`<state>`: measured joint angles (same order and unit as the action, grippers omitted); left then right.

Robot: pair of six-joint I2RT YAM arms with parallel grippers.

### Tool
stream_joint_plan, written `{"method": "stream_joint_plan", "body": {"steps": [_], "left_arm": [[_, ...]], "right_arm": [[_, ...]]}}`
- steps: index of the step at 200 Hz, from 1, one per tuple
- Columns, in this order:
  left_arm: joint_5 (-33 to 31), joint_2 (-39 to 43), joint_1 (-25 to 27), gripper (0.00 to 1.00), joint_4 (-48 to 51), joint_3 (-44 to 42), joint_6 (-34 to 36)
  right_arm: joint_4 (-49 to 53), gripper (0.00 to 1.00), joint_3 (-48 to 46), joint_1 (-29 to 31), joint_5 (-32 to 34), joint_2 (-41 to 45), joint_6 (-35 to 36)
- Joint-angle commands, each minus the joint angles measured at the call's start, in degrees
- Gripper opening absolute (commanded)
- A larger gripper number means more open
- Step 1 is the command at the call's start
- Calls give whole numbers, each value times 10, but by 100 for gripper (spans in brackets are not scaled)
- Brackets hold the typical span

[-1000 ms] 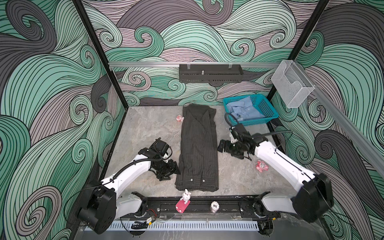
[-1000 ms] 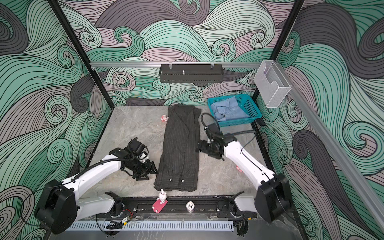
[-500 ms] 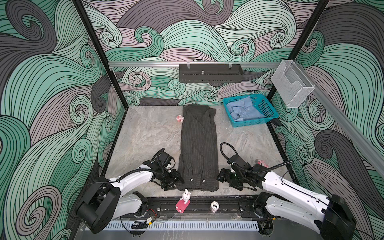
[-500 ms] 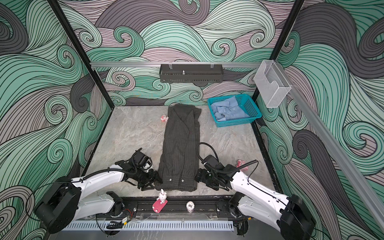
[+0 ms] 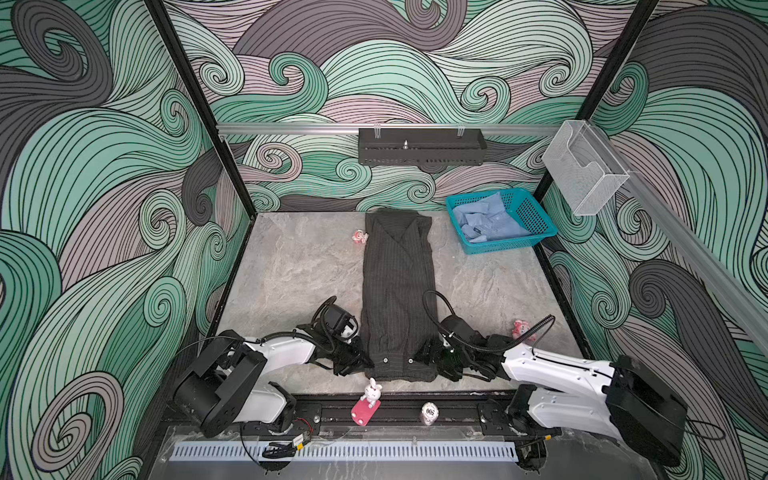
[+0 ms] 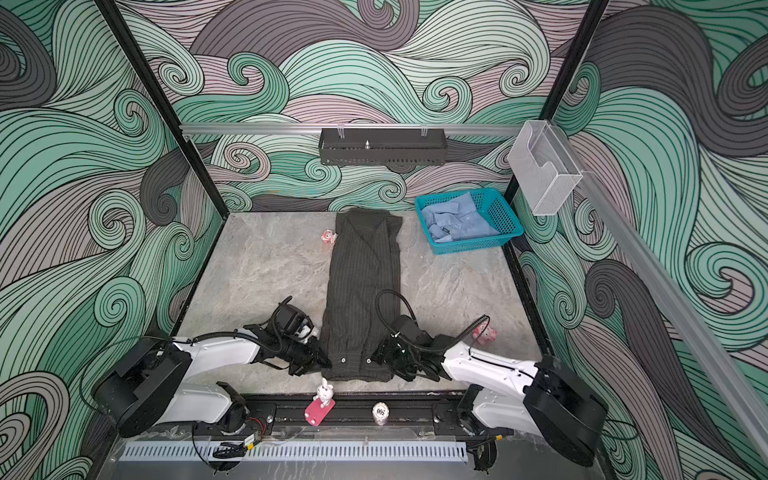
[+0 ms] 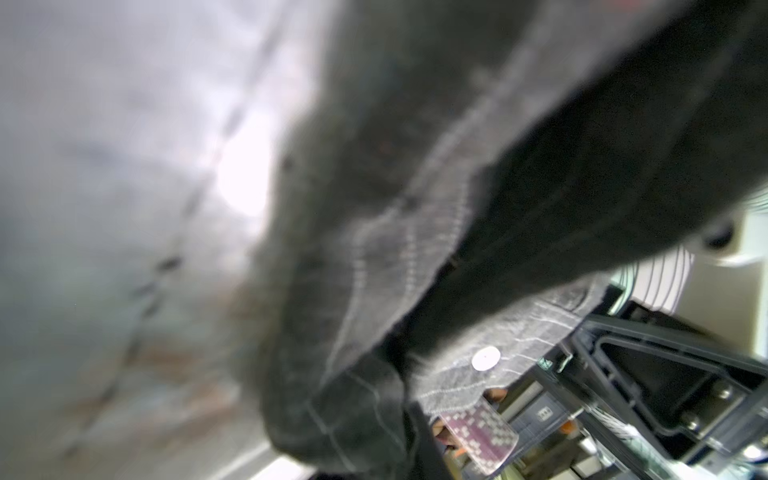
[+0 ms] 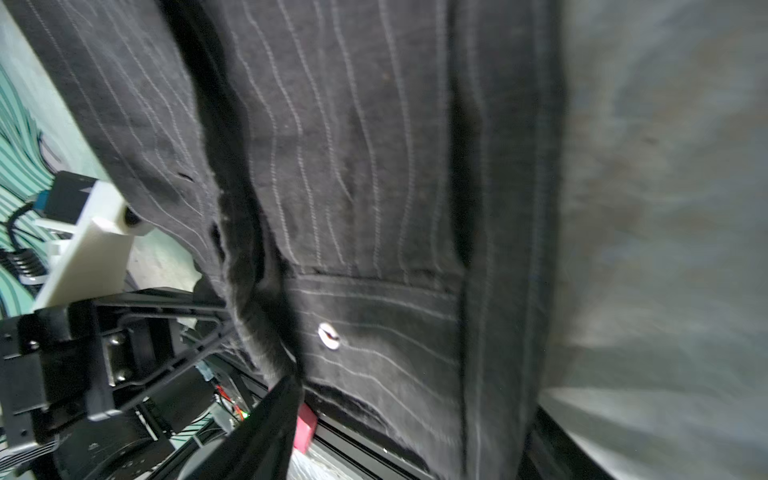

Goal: Fold and stack the long sleeve shirts
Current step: 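Grasp the shirt's near end with both grippers at the cuffs, then lift the near end with both grippers and fold it toward the basket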

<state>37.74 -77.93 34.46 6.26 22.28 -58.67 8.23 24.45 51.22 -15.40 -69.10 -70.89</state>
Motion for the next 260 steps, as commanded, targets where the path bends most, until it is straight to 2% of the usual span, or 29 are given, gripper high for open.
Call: {"method": "stream_joint_plan", "body": {"steps": [1,6,21,36,40,64,98,117,146,179,260], "left_arm": [[-39,-1,4,4,14,-4,7],[-39,3,4,0,17,-3,8],[-38,19,5,0,28,-2,12],[-32,43,9,0,46,3,15],[-31,50,12,0,54,5,17],[-39,92,40,0,89,17,11],[-61,143,82,0,109,8,-26],[-72,185,84,0,131,9,-39],[-101,215,83,0,174,58,-30],[-120,185,74,0,221,139,1],[-21,57,-36,0,278,305,86]], "right_arm": [[-35,58,-18,4,1,-35,2],[-39,53,-20,5,1,-34,2],[-42,36,-21,8,4,-20,3],[-7,23,-7,11,8,8,15],[4,16,-2,13,9,15,17],[61,3,15,20,2,57,16],[101,0,16,38,-14,105,-13],[119,0,19,41,-15,141,-30],[173,0,60,32,-9,165,-22],[182,0,105,-2,-42,148,-11],[189,1,224,-143,-151,48,46]]}}
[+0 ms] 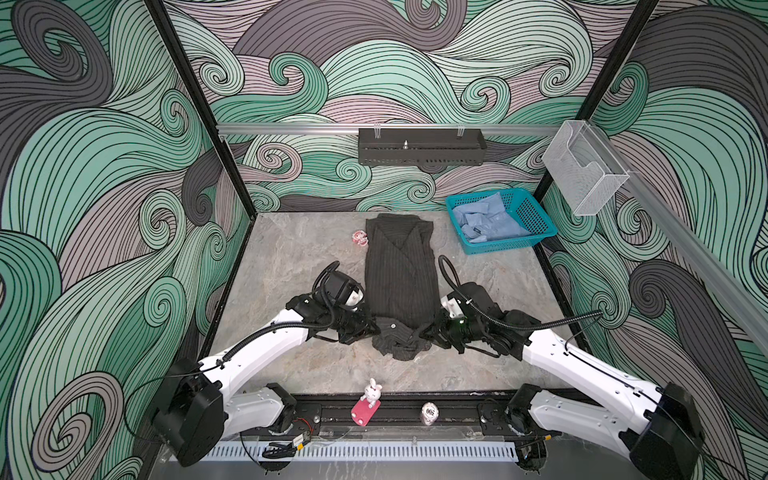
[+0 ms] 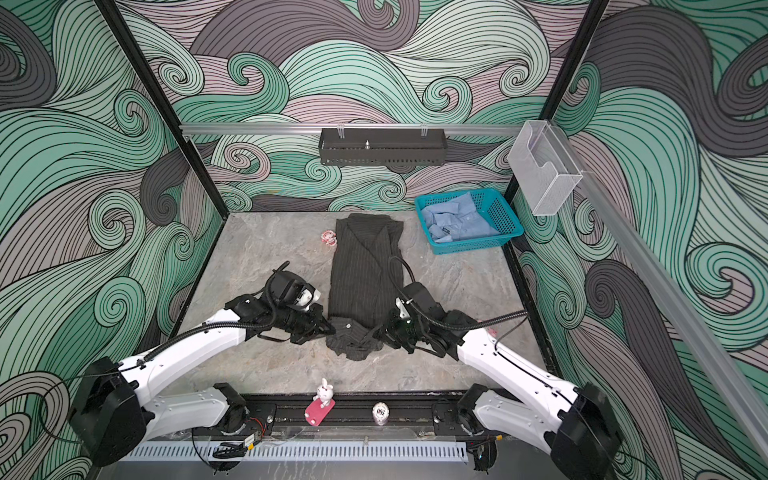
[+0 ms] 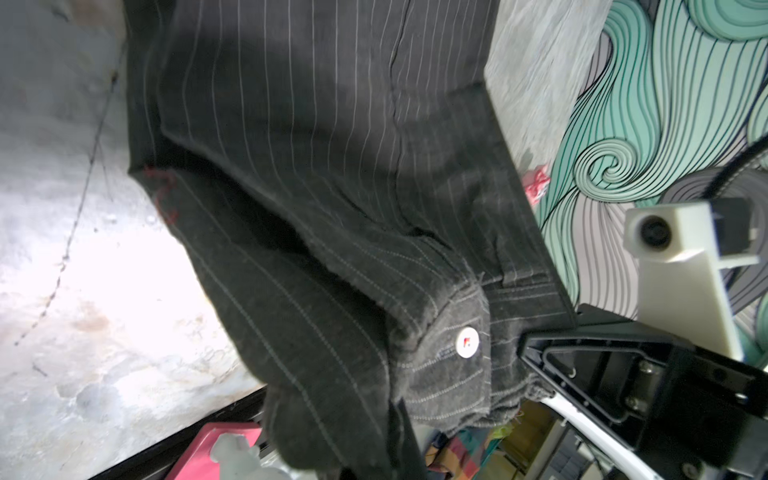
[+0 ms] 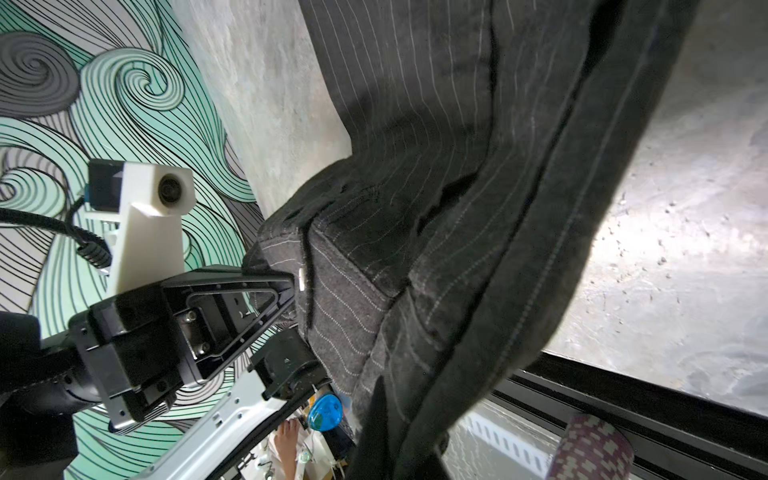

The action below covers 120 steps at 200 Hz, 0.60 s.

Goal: Fold and stack the long sleeve shirts
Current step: 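Lift the near end with both grippers and fold it toward the basket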

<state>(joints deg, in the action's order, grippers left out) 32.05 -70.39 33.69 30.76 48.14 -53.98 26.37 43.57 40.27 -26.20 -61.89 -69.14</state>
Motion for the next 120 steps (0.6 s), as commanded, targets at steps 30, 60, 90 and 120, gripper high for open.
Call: {"method": "stream_joint_plan", "body": {"steps": [30,60,90,120], "left_arm": [[63,-62,-61,0,47,102,67],[82,-107,-81,0,52,148,83],[95,-160,-100,0,52,192,94],[105,-214,-117,0,52,231,102]], "right_arm": [[7,3,76,-83,-85,-81,52],[-2,3,116,-125,-119,-141,66],[-13,4,148,-159,-137,-195,78],[-32,4,173,-187,-151,-250,84]]}}
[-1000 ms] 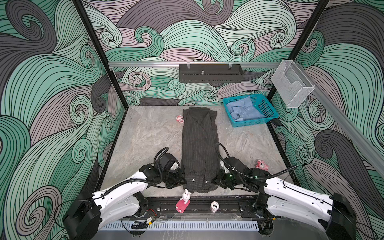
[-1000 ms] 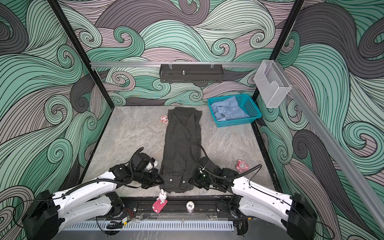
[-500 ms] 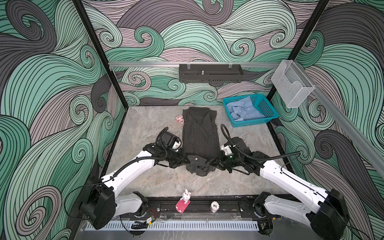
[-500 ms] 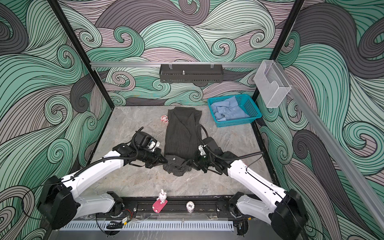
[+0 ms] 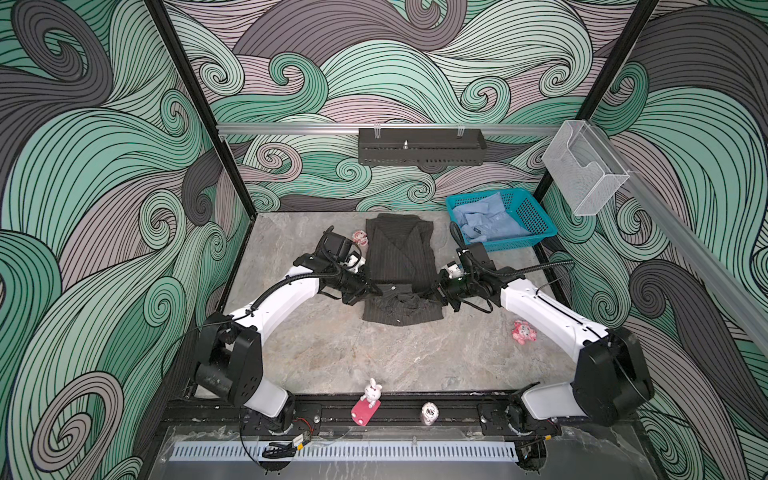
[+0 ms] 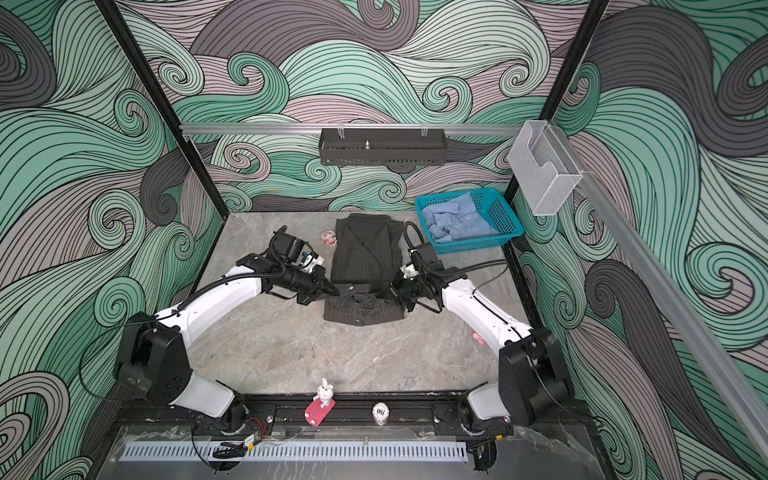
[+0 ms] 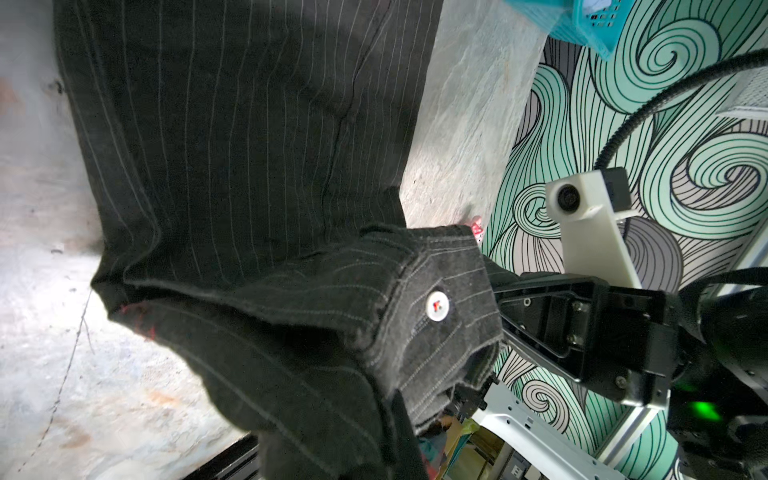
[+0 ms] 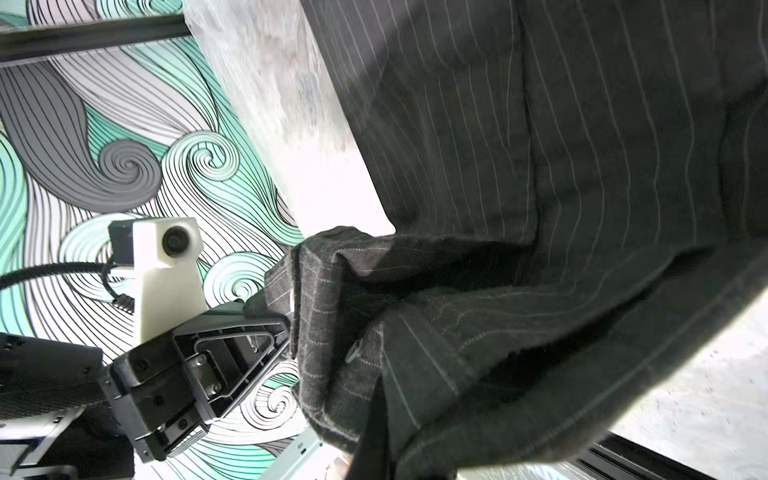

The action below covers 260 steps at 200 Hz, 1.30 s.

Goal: Fold and stack the long sleeve shirts
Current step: 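Lift the near end with both grippers and fold it toward the basket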

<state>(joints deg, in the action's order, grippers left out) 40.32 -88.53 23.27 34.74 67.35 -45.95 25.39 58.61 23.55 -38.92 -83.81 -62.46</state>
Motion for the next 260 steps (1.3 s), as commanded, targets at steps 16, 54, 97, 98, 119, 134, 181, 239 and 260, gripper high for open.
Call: {"method": "stream_joint_plan", "body": {"steps": [16,54,97,98,119,134,181,239,260], "left_arm": [[24,-63,-17,0,11,60,25],[28,-132,-27,0,11,109,34],[22,-174,-40,0,17,154,40],[23,-175,-41,0,18,155,41],[24,-197,-46,0,26,180,46],[28,-213,-52,0,33,199,49],[37,-272,-67,0,40,249,52],[42,-341,-67,0,33,294,46],[46,-359,-67,0,32,307,43]], "right_arm": [[-29,3,37,-32,-29,-58,20],[-45,3,71,-46,-39,-123,19],[-43,3,120,-61,-35,-177,30],[-43,3,121,-61,-35,-179,30],[-44,3,145,-67,-38,-206,30],[-43,3,162,-71,-38,-224,30],[-34,2,217,-79,-38,-285,35],[-45,2,255,-90,-38,-343,30],[-45,3,257,-93,-39,-362,29]]}}
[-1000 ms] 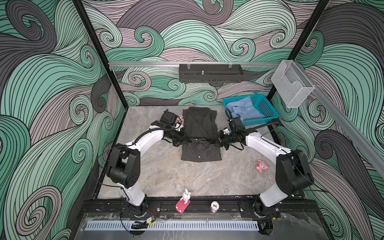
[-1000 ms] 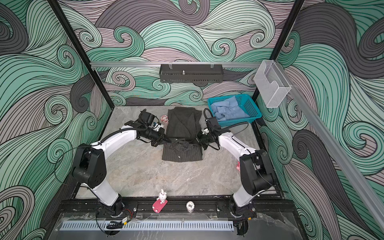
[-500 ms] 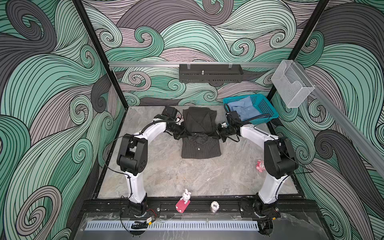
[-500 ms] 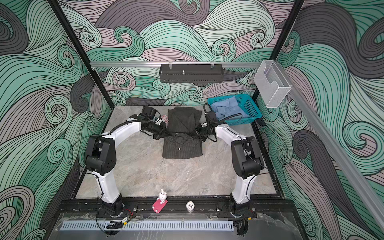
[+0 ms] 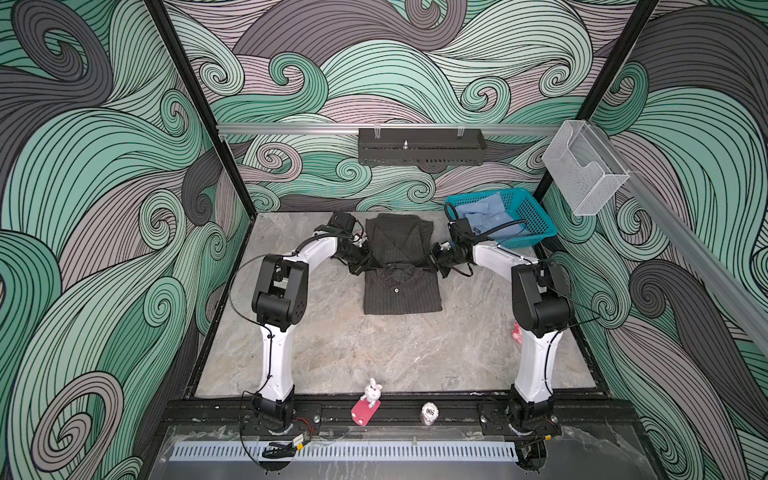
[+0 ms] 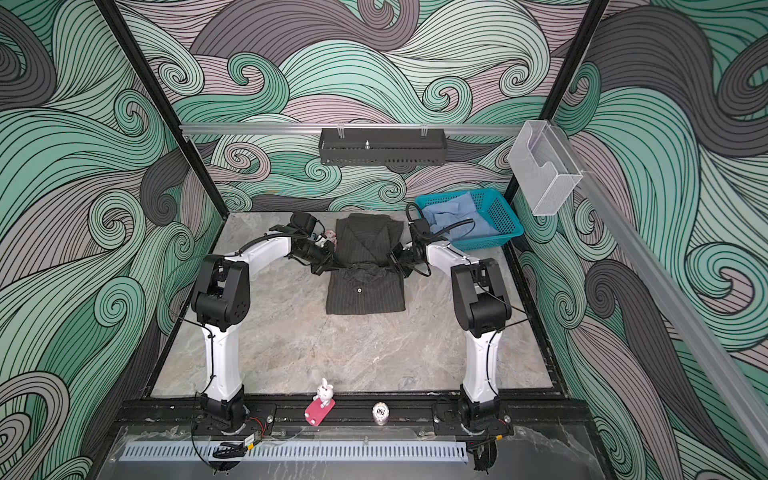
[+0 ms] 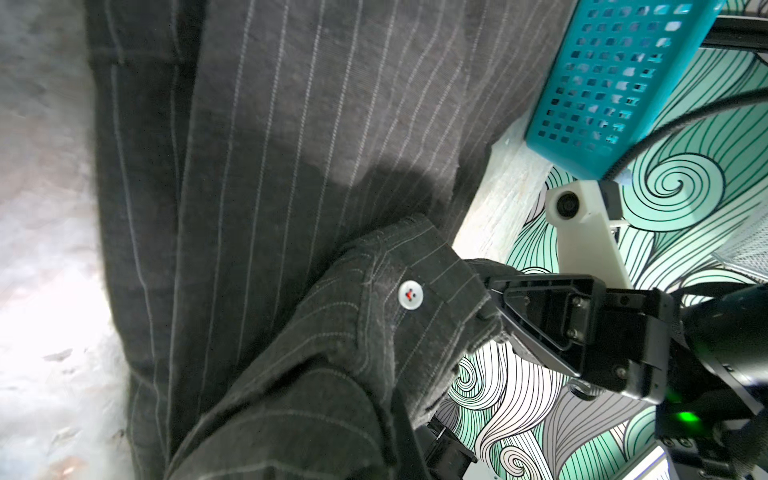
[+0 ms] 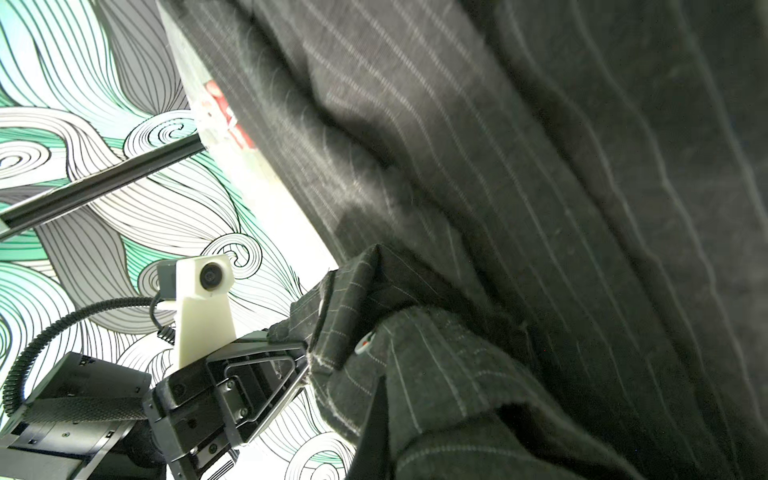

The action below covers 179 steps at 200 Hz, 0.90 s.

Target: Fold and stack the long sleeve shirts

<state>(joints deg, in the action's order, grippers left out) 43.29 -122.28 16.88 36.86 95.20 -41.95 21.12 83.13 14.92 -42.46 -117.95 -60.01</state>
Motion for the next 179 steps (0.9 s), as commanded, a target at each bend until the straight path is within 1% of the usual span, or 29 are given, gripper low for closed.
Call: {"method": "stream_joint_plan", "body": {"steps": [1,7,41,68,80,91,103,111,127,139,149,158,163,171,179], "left_arm": [[16,-22,-3,0,11,29,3],[16,-26,-3,0,11,33,3],[15,-42,-3,0,16,51,3],[11,-60,-5,0,18,65,0],[13,-69,-6,6,17,71,-2],[13,-71,-6,15,14,75,-4],[11,-68,-10,22,5,76,-9],[9,-63,-11,26,3,79,-10],[5,-51,-18,36,9,90,-7],[0,-35,-23,40,21,98,1],[-5,-18,-27,44,32,102,9],[-8,0,-31,49,41,104,14],[-10,11,-33,52,45,104,19],[-14,28,-34,55,55,102,27],[-21,46,-34,56,67,100,37]], "right_arm": [[-2,3,12,-7,-4,-21,4],[-19,3,12,-8,-3,-25,3],[-29,3,17,-12,-1,-44,0],[-32,7,20,-14,6,-59,0],[-32,9,20,-16,12,-62,2],[-32,15,19,-18,12,-63,3],[-37,22,20,-18,10,-62,5],[-37,29,21,-19,8,-59,7],[-36,39,27,-22,7,-51,16],[-25,47,32,-24,14,-37,27],[-17,52,34,-25,24,-22,37],[-8,57,37,-25,33,-10,48],[14,61,40,-27,37,-4,55],[31,64,43,-25,44,7,66],[40,65,42,-25,48,19,73]]}}
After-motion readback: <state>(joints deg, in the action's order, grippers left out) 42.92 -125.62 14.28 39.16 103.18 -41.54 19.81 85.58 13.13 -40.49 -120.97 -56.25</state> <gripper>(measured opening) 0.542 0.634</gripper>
